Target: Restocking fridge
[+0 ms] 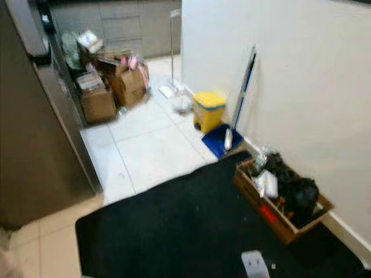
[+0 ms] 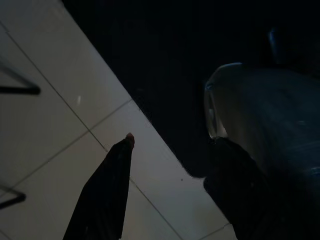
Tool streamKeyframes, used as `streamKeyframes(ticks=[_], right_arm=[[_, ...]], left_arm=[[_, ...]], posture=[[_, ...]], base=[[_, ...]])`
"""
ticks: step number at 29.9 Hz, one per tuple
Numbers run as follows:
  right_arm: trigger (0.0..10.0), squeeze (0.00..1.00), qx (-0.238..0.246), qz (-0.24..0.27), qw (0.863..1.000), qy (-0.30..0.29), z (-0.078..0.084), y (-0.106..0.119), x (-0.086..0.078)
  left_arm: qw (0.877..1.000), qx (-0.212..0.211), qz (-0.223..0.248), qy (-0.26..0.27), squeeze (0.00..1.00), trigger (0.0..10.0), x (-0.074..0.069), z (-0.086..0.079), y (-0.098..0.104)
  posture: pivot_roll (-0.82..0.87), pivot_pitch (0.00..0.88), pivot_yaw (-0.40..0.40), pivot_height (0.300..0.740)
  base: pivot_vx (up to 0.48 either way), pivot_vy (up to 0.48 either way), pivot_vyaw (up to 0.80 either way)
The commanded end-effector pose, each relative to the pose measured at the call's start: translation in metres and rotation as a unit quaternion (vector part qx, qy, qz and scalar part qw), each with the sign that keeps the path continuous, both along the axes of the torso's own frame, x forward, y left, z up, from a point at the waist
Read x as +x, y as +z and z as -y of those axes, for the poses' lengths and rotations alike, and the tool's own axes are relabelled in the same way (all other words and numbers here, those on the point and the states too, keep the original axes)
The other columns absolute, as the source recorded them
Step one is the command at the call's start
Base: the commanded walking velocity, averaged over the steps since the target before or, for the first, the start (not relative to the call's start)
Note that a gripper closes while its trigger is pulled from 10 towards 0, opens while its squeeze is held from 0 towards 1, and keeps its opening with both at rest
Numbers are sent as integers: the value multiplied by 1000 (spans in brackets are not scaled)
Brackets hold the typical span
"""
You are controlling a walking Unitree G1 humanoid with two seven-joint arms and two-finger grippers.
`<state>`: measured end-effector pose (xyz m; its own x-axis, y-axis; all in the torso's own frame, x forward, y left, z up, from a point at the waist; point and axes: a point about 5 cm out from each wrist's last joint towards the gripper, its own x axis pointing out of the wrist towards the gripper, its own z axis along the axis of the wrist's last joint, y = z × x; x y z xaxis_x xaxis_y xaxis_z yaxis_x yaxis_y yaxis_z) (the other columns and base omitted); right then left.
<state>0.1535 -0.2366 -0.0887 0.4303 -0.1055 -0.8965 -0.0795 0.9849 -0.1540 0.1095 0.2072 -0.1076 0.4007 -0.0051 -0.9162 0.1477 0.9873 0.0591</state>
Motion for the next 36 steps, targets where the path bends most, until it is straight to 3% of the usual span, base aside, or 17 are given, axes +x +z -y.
streamKeyframes(ticks=[1,36], right_arm=[[10000,0,0,10,1000,0,0,2,5],[10000,0,1,1,1000,29,-3,0,2]], left_arm=[[1000,-5,-11,-3,0,10000,-7,3,-2],[1000,-7,-9,-4,0,10000,-5,5,-2]], posture=[[-44,0,-28,740],[-53,0,-28,740]], base=[[296,0,0],[299,0,0]])
